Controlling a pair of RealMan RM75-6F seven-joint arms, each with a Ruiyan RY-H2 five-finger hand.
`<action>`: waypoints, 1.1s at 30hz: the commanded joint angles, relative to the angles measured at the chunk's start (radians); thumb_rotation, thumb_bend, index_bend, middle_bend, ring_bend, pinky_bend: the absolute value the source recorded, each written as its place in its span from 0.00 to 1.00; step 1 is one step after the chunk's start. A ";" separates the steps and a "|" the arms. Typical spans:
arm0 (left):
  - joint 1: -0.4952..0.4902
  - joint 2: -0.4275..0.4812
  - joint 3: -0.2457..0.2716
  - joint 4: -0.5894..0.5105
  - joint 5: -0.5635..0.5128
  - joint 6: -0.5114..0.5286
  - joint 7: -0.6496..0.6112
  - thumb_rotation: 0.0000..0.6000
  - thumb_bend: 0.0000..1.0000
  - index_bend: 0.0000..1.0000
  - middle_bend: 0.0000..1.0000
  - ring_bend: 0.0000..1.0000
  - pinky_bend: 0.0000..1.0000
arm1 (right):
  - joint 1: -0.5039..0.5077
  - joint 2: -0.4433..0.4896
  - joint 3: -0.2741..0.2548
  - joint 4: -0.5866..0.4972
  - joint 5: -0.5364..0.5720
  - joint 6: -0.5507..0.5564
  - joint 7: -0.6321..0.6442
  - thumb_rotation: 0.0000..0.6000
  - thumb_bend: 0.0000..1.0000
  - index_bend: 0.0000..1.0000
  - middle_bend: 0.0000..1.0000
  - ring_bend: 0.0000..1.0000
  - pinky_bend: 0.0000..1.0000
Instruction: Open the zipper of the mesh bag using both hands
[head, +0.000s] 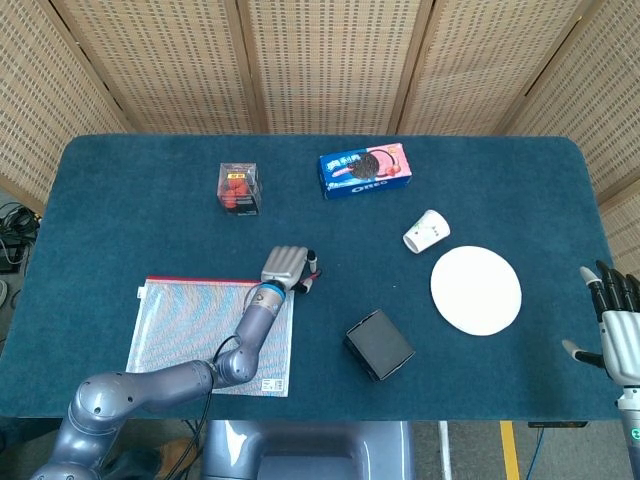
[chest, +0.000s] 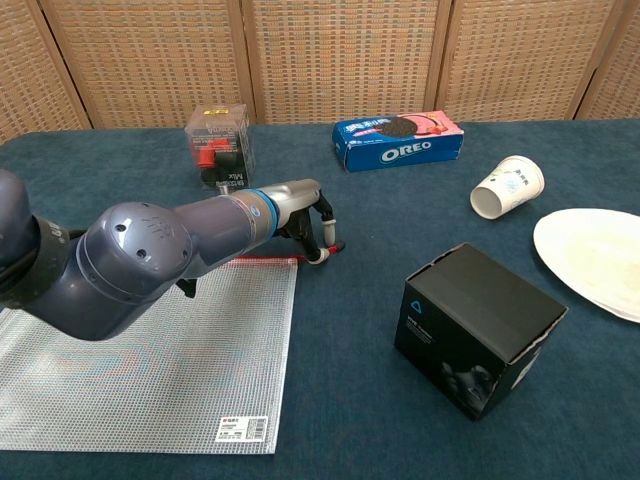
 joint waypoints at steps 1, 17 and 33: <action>-0.003 0.003 0.000 -0.008 -0.015 0.009 0.013 1.00 0.41 0.47 0.98 0.98 1.00 | 0.000 0.001 -0.001 -0.002 -0.001 0.001 0.001 1.00 0.00 0.05 0.00 0.00 0.00; 0.001 0.005 0.013 -0.018 -0.015 0.005 0.012 1.00 0.45 0.55 0.98 0.98 1.00 | -0.001 0.004 -0.005 -0.006 -0.011 0.004 0.010 1.00 0.00 0.05 0.00 0.00 0.00; 0.021 0.061 0.016 -0.107 0.014 0.022 -0.006 1.00 0.68 0.60 0.98 0.98 1.00 | -0.001 0.008 -0.007 -0.008 -0.015 0.003 0.019 1.00 0.00 0.05 0.00 0.00 0.00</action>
